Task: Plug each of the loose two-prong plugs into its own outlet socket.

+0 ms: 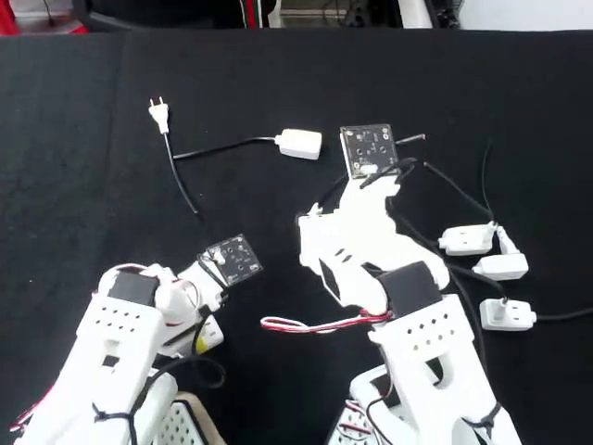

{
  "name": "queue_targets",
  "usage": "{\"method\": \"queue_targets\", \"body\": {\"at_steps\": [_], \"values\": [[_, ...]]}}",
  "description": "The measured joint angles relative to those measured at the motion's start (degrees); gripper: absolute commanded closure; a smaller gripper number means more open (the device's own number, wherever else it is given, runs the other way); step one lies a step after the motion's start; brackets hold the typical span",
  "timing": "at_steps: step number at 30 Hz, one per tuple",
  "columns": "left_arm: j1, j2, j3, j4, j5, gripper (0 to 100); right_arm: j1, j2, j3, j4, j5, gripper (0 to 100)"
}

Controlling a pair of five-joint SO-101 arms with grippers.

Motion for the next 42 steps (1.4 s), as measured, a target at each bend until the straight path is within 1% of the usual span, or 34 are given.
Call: {"method": "queue_targets", "body": {"at_steps": [6, 9, 14, 15, 19, 22, 27, 28, 32, 34, 38, 40, 42], "values": [[0.1, 0.7, 2.0, -3.3, 0.0, 73, 0.0, 0.0, 0.0, 0.0, 0.3, 98.5], [1.8, 0.7, 5.0, -5.6, 0.0, 73, 0.0, 0.0, 0.0, 0.0, 0.3, 98.5], [3.3, 0.7, 5.4, -6.0, 0.0, 73, 0.0, 0.0, 0.0, 0.0, 0.3, 98.5], [3.4, 0.7, 5.4, -6.0, 0.0, 74, 0.0, 0.0, 0.0, 0.0, 0.3, 98.5], [3.4, 0.7, 5.4, -5.7, -0.6, 84, 0.0, 0.0, 0.0, 0.0, 1.5, 98.5], [5.3, 0.7, 5.4, -2.9, -3.0, 84, 0.0, 0.0, 0.0, 0.0, 1.7, 98.5], [6.7, 0.7, 5.4, -1.4, -3.6, 85, 0.0, 0.0, 0.0, 0.0, 2.7, 98.5], [6.7, 0.7, 5.4, -1.4, -3.6, 86, 0.0, 0.0, 0.0, 0.0, 2.7, 98.5], [6.9, 0.7, 5.3, -0.9, -3.6, 93, 0.0, 0.0, 0.0, 0.0, 2.7, 98.5], [6.9, 0.7, 4.6, -0.4, -3.6, 92, 1.2, 0.0, -0.5, 0.4, 2.7, 98.5], [6.9, 0.7, 1.1, -1.3, 0.0, 91, 4.4, 0.0, -3.1, 2.1, 2.9, 98.5], [6.9, 0.7, -0.3, -4.7, 2.7, 91, 5.6, 0.0, -3.6, 2.4, 2.9, 98.5], [6.9, 1.3, -0.4, -9.8, 6.7, 91, 6.8, 0.0, -3.6, 2.5, 2.9, 98.5]]}}
